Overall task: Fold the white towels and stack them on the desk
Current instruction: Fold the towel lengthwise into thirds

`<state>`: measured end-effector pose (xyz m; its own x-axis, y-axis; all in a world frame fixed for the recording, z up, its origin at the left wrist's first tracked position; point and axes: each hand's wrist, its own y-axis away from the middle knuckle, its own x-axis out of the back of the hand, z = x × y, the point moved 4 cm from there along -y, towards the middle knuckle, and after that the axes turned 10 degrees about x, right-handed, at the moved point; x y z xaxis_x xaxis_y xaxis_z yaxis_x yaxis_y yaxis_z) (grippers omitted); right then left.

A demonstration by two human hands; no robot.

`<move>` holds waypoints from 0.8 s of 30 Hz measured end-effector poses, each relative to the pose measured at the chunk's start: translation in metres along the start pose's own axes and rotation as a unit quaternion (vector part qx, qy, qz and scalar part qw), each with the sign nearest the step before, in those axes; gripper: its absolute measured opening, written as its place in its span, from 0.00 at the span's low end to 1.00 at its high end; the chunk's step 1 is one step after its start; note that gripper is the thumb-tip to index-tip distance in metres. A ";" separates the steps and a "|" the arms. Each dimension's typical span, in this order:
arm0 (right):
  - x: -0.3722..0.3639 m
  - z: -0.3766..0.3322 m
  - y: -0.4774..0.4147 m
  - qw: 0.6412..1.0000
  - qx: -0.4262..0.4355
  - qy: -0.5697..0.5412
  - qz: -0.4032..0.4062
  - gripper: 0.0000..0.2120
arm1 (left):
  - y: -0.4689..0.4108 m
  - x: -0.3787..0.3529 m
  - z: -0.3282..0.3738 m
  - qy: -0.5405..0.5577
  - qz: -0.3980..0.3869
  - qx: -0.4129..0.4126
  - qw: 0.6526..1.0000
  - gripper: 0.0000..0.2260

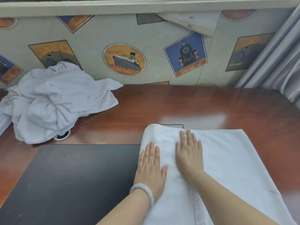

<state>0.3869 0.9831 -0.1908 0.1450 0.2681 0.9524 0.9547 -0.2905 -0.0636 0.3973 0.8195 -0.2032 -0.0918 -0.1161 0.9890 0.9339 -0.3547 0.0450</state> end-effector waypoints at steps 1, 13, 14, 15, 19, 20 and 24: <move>-0.006 0.004 0.003 1.000 -0.014 -0.007 -0.013 0.27 | -0.004 0.005 -0.001 0.013 0.000 -0.008 1.000 0.29; -0.005 0.013 0.000 0.999 -0.006 -0.040 0.012 0.32 | -0.162 0.063 -0.021 0.134 -0.240 -0.035 0.961 0.18; -0.006 0.013 0.000 0.999 -0.006 -0.043 0.018 0.35 | -0.166 0.065 -0.021 0.116 -0.254 -0.034 0.960 0.17; -0.006 0.013 0.000 0.999 -0.005 -0.045 0.021 0.36 | -0.171 0.067 -0.020 0.092 -0.267 -0.035 0.959 0.15; -0.007 0.014 0.000 0.999 -0.007 -0.043 0.018 0.35 | -0.191 0.075 -0.019 -0.073 -0.294 -0.052 0.952 0.15; -0.007 0.014 0.000 0.999 -0.007 -0.042 0.020 0.35 | -0.197 0.074 -0.020 -0.089 -0.297 -0.057 0.949 0.16; -0.010 0.015 -0.001 0.999 -0.010 -0.035 0.034 0.32 | -0.209 0.071 -0.021 0.083 -0.389 -0.118 0.910 0.16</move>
<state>0.3886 0.9942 -0.2042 0.2275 0.3113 0.9227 0.9372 -0.3274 -0.1206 0.1881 0.8655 -0.1452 -0.7634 0.1237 0.6340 0.4647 -0.5765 0.6721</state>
